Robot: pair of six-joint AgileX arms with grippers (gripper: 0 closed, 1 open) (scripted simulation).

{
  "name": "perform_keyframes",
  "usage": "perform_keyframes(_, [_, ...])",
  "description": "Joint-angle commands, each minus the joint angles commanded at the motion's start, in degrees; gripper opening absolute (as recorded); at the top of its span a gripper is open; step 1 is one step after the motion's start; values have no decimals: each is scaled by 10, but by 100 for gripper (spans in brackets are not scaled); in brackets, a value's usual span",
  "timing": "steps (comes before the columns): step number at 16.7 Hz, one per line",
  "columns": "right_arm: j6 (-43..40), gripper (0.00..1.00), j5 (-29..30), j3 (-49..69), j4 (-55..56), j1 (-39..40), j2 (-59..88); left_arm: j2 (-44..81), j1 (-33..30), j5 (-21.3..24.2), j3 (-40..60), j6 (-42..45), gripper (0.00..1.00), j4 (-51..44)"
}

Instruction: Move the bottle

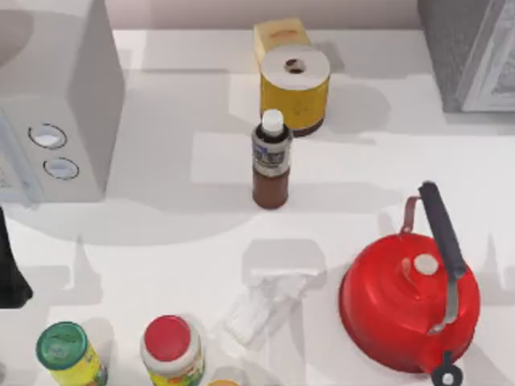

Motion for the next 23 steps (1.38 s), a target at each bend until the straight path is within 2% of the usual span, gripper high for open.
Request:
perform_keyframes(4, [-1,100,-2,11,0,6,15,0,0,0,0,0,100,0])
perform_keyframes(9, [-11,100,-14,95,-2,50,136,0,0,0,0,0,100,0])
perform_keyframes(23, [-55,100,-71,479,-14,260,749,0,0,0,0,0,100,0])
